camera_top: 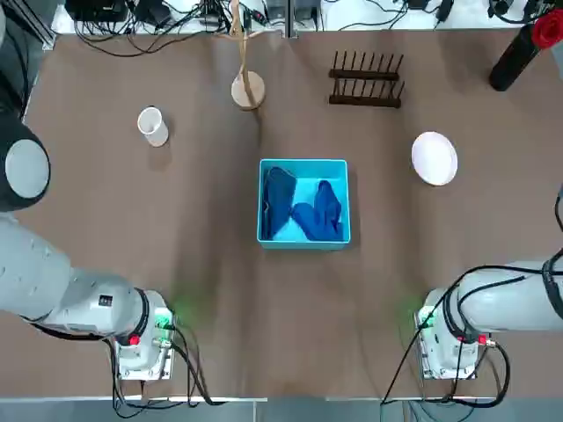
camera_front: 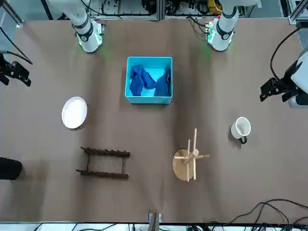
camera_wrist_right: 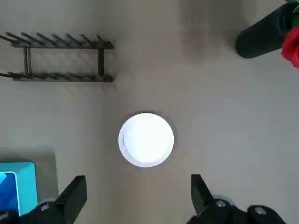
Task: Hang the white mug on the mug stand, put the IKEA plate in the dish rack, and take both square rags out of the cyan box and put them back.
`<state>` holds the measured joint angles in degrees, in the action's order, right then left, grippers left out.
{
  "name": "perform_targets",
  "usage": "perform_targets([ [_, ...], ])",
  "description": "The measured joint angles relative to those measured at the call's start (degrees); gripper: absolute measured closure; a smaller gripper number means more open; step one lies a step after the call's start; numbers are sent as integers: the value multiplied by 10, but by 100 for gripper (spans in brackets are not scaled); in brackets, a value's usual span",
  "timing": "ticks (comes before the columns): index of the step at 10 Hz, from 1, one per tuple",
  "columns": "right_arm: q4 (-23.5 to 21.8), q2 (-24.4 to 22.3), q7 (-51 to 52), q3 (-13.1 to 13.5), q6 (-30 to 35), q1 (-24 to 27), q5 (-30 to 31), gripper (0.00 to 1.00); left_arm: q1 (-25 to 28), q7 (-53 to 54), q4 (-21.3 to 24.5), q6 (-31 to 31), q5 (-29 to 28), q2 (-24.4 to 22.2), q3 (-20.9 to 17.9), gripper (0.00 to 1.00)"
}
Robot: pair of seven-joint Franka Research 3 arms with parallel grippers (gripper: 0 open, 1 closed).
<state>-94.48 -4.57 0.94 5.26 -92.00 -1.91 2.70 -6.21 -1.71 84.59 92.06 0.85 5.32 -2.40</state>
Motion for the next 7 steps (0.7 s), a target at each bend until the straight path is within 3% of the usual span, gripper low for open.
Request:
perform_targets([
  [7,0,26,-1,0,-2,0,0,1,4,3,1,1,0,3,-2,2],
])
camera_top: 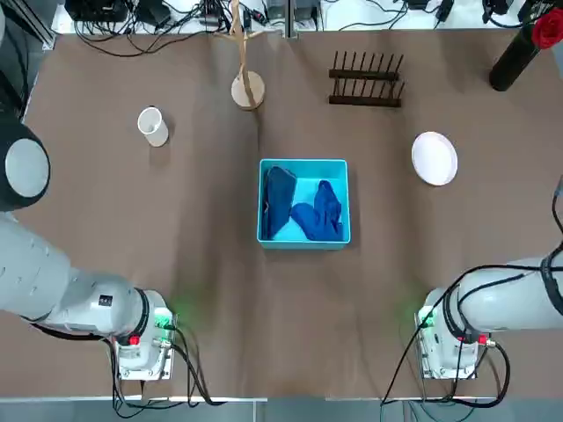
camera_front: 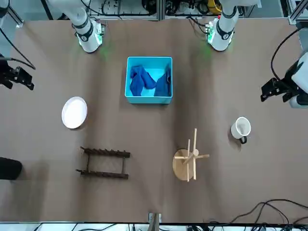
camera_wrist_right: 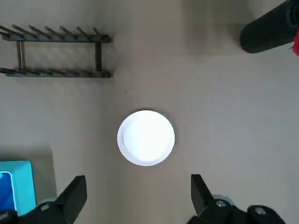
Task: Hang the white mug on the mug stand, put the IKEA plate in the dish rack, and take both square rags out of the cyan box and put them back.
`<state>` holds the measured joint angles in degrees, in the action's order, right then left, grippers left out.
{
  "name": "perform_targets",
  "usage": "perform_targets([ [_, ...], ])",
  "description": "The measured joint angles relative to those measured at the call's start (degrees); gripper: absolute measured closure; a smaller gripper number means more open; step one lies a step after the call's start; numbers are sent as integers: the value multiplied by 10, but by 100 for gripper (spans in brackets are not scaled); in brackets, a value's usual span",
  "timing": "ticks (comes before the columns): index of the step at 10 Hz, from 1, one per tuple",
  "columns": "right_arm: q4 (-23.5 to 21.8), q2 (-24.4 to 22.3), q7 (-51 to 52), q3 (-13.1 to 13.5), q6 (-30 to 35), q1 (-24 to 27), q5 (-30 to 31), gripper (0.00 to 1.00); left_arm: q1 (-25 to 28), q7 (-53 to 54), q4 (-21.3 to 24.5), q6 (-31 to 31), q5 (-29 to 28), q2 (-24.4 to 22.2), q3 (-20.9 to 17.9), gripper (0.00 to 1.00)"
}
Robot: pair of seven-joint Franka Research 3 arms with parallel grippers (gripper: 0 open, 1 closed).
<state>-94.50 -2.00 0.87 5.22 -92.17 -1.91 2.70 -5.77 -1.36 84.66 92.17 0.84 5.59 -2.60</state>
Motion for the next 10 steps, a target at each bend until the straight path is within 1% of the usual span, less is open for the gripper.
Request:
perform_targets([
  [2,-1,12,0,1,-7,1,0,1,13,0,4,20,0,16,-1,2],
  [3,-7,16,0,2,-22,6,0,1,21,1,16,40,0,24,-1,2],
  [4,-26,19,2,2,-53,18,1,1,24,5,40,74,0,29,-4,1],
  [5,-59,21,14,3,-91,31,3,1,25,21,74,115,0,32,-11,0],
  [7,-139,22,37,4,-170,48,4,1,28,83,143,188,10,37,-41,1],
  [8,-176,22,39,4,-212,53,4,1,29,108,172,207,15,40,-58,1],
  [9,-214,22,40,4,-263,57,4,1,31,121,190,215,17,47,-70,1],
  [10,-250,23,40,4,-308,59,5,1,32,127,197,220,18,61,-74,1],
])
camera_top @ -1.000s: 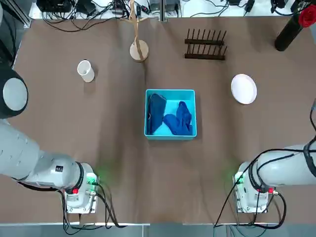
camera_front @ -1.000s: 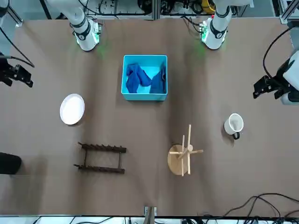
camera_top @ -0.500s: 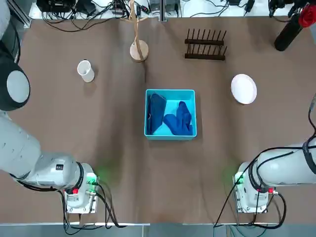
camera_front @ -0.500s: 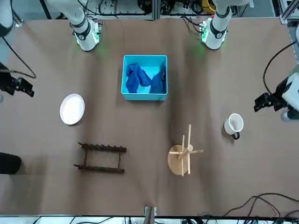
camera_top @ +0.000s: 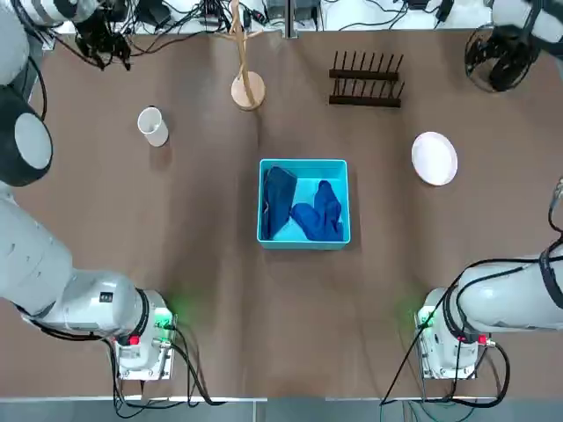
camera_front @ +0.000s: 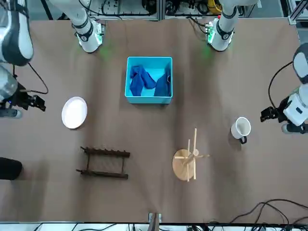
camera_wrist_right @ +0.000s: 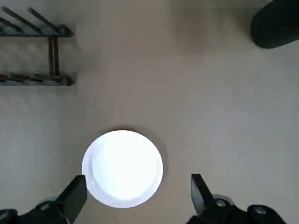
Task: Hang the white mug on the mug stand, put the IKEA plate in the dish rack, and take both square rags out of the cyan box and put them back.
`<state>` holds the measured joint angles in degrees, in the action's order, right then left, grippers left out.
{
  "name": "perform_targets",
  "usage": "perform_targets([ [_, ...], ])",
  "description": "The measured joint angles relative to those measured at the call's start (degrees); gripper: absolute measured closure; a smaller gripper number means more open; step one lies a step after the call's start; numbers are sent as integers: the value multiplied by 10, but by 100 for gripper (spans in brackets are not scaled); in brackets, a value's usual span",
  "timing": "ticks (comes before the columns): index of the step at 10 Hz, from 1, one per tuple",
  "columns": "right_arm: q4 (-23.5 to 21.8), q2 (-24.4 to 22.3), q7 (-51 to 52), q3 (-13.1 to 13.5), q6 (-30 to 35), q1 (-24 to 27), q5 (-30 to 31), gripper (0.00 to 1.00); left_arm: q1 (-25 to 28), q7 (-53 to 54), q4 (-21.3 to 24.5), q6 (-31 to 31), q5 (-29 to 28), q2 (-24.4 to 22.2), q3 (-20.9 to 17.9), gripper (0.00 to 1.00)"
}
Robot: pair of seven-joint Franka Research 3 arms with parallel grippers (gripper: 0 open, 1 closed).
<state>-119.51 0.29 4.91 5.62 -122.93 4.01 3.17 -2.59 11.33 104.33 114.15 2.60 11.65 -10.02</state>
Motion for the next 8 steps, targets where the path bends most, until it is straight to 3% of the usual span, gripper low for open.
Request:
perform_targets([
  [2,-55,8,6,0,-66,10,0,3,0,7,2,15,0,36,1,3],
  [6,-121,79,88,1,-222,60,0,4,-1,9,27,82,0,95,2,6],
  [8,-133,116,95,-2,-246,61,0,5,-1,9,48,116,0,120,2,7],
])
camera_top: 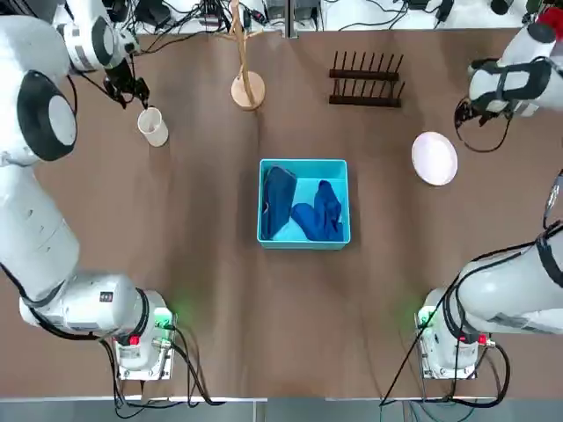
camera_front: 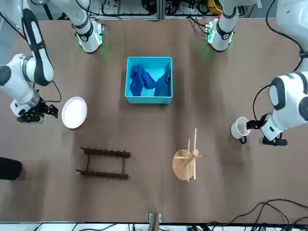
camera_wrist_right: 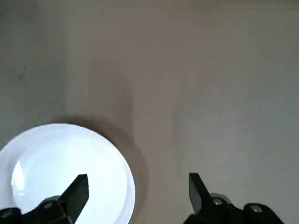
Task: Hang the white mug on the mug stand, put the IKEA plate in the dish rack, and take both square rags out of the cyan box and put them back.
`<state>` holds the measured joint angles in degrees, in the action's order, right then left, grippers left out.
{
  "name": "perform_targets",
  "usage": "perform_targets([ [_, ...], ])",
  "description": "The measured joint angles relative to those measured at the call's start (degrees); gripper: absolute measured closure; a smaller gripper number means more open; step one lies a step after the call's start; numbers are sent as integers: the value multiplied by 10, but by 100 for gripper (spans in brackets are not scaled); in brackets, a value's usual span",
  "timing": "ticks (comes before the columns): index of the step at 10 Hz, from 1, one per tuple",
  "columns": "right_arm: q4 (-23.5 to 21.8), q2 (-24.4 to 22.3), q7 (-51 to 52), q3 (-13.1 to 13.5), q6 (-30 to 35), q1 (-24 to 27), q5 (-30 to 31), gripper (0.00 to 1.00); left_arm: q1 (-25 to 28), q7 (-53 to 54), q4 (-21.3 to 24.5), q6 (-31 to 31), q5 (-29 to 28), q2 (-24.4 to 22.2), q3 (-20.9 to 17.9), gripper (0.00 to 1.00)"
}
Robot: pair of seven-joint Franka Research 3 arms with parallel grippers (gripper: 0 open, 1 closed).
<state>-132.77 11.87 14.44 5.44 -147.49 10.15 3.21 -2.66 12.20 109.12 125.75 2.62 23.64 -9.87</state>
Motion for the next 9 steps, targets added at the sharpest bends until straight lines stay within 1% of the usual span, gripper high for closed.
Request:
perform_targets([
  [2,0,28,0,-3,-14,0,0,6,0,1,12,6,0,13,0,8],
  [5,-2,60,1,-4,-56,0,0,6,0,12,30,21,0,18,0,11],
  [7,-7,81,2,-5,-92,0,0,8,2,13,34,27,0,20,0,19],
  [8,-10,90,2,-5,-109,0,0,10,5,14,37,33,0,20,0,30],
  [9,-13,96,2,-5,-117,0,0,15,6,14,41,40,1,20,0,36],
])
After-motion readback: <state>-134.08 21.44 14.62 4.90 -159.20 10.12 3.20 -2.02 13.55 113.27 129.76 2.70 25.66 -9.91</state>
